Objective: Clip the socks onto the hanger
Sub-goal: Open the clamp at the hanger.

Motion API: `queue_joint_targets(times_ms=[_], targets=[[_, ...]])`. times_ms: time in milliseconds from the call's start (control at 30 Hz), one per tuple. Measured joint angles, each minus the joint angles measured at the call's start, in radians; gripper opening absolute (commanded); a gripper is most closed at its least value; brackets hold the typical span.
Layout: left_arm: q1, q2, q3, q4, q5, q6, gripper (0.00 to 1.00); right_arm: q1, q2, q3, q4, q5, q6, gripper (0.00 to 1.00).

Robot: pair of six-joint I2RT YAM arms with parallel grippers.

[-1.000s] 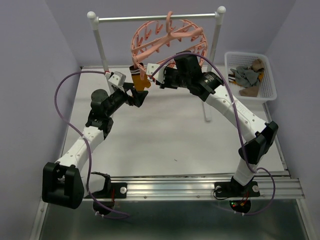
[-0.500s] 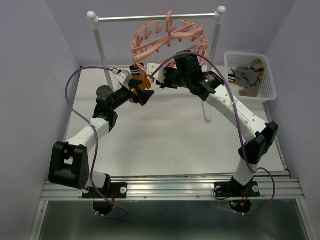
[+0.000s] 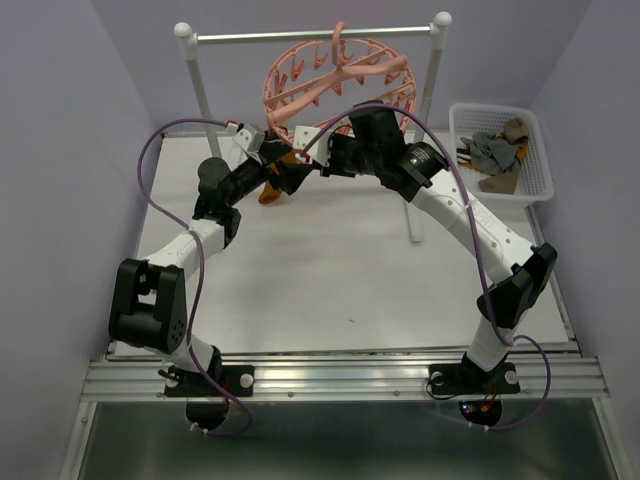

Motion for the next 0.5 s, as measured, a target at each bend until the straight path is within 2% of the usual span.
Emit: queue_joint_targets(times_ms=[500], targets=[[-0.022, 0.092, 0.085, 0.027, 0.022, -0.114, 0.98, 0.000, 0.002, 0.006, -0.001, 0.001, 0.007, 0.01]])
